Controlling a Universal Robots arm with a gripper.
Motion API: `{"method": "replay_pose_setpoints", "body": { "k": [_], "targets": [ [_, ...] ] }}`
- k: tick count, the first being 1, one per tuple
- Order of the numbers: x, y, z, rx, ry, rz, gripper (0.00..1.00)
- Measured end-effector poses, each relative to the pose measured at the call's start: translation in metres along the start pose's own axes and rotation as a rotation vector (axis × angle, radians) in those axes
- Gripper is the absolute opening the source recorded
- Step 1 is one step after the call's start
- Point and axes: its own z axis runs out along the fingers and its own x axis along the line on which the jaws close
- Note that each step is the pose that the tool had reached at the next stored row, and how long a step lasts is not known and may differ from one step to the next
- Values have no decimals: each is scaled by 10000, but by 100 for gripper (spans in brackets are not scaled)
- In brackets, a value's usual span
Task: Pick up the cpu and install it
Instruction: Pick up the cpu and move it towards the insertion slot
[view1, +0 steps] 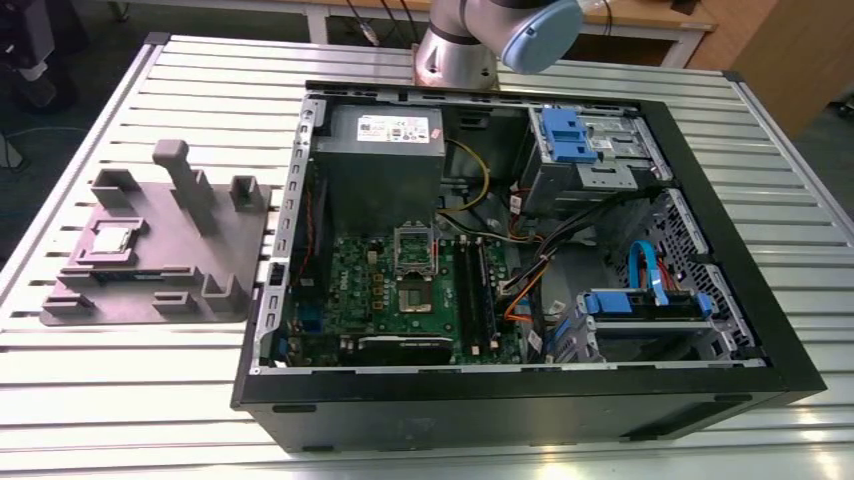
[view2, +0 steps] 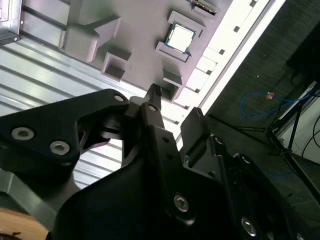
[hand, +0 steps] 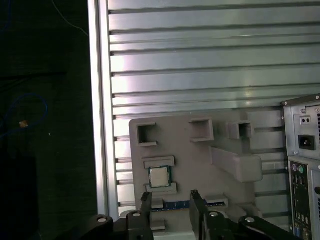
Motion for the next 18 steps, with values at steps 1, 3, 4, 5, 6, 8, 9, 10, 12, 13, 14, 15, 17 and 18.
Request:
{"method": "replay_pose_setpoints", "body": {
  "k": [1, 3, 4, 5, 6, 8, 9, 10, 12, 13, 14, 15, 17, 18],
  "targets": [
    [1, 0, 0, 0, 0, 0, 47],
    [2, 0, 0, -1, 0, 1, 53],
    [2, 0, 0, -1, 0, 0, 58],
    [3, 0, 0, -1, 0, -2, 64],
    [6, 0, 4, -3, 1, -33, 64],
    [16, -1, 17, -5, 13, -172, 70],
    [19, -3, 31, -5, 23, -269, 76],
    [22, -4, 49, -8, 29, -377, 76],
    [25, -6, 85, -13, 38, -581, 76],
    [26, -6, 103, -14, 40, -633, 76],
    [26, -7, 122, -15, 41, -661, 76],
    [27, -8, 141, -16, 42, -689, 76],
    [31, -11, 176, -17, 49, -768, 76],
    [31, -17, 194, -18, 61, -822, 76]
  ]
}}
